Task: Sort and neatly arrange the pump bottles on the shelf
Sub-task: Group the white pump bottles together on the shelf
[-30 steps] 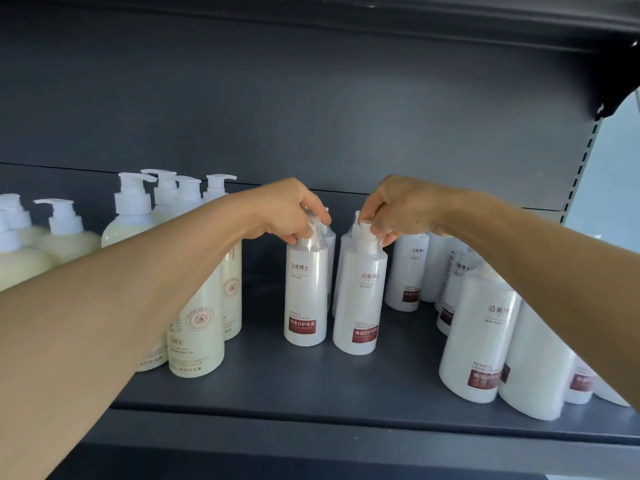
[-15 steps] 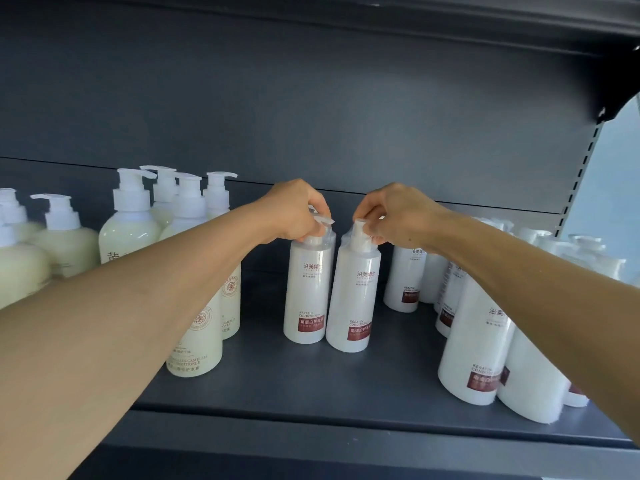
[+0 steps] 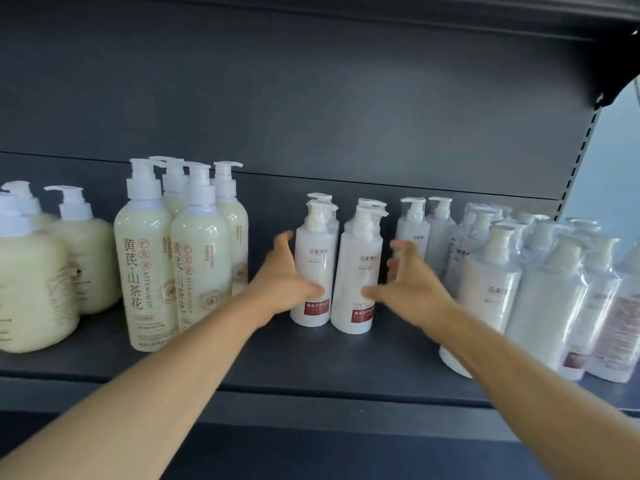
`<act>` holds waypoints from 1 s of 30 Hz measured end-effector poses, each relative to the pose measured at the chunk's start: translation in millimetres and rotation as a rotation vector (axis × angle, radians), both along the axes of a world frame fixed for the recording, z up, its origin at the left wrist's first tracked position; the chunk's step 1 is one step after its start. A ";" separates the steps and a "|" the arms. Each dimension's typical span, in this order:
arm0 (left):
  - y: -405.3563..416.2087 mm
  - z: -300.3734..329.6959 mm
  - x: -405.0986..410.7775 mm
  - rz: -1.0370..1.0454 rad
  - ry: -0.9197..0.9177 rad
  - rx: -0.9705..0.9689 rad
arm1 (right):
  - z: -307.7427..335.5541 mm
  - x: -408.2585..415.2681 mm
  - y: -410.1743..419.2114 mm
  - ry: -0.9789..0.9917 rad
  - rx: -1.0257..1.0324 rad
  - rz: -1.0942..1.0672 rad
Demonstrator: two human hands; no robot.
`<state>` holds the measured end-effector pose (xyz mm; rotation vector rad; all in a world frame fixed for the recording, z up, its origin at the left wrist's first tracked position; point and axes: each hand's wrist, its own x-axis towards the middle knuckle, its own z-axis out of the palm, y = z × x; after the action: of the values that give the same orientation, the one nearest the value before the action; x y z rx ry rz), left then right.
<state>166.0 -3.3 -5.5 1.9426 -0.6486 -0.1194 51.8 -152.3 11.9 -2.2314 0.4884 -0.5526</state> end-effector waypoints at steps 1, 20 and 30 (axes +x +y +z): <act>0.0 -10.9 -1.7 -0.027 0.048 -0.011 | -13.3 0.7 2.9 0.061 0.017 -0.001; -12.9 -49.8 -2.9 -0.074 0.059 -0.123 | -62.6 14.4 14.5 0.064 0.001 -0.001; -13.0 -50.3 -1.4 -0.081 0.070 -0.123 | -62.3 13.8 19.0 0.076 -0.059 -0.045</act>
<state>164.6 -16.3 -55.7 1.7872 -0.6734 -0.1931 65.6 -133.3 -50.4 -2.3090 0.5689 -0.5133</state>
